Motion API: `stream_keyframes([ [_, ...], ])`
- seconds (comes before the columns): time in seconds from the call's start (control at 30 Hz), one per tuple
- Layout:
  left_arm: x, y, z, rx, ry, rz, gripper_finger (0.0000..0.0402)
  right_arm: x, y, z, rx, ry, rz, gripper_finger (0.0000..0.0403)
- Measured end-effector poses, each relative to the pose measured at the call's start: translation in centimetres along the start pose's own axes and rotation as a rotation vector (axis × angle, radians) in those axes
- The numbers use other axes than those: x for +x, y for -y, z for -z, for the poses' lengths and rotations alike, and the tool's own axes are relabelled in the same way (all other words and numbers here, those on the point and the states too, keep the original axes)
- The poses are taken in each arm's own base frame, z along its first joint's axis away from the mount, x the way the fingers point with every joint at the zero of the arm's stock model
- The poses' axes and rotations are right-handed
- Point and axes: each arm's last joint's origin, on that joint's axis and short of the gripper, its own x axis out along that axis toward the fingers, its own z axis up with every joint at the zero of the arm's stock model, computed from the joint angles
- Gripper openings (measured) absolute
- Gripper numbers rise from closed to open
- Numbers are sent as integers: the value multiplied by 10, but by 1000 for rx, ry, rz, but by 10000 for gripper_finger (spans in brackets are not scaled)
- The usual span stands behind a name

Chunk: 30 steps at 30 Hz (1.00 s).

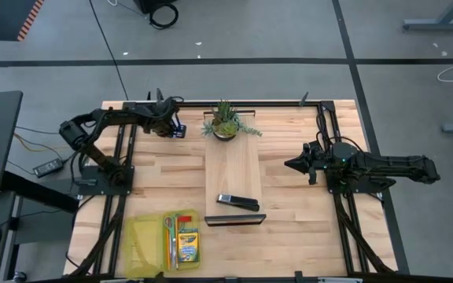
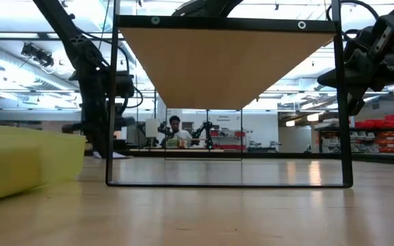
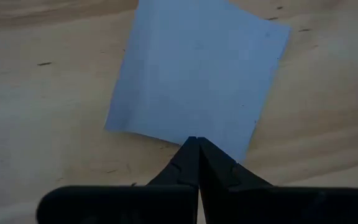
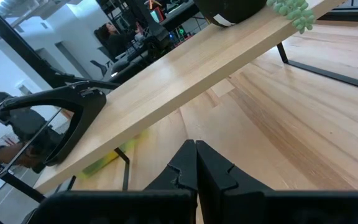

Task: Pack school essentials
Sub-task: Put the blue sticky note into the yellow supply box

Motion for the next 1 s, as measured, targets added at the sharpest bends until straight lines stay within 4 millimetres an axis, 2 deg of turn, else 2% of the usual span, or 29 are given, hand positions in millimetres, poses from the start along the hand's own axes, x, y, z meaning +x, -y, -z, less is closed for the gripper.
stream_keyframes([
  [0.37, 4, 7, -8, -30, 38, -34, 4, 0, 0, 0, 0, 0, 0, 6],
  [0.53, 12, 11, -7, -22, -70, -44, 5, 0, 0, 0, 0, 0, 0, 6],
  [0.77, 11, 20, 5, 49, -172, -19, 3, 0, 0, 0, 0, 0, 0, 6],
  [1.0, 0, 35, 32, 130, -279, -30, 3, 0, 0, 0, 0, 0, 0, 6],
])
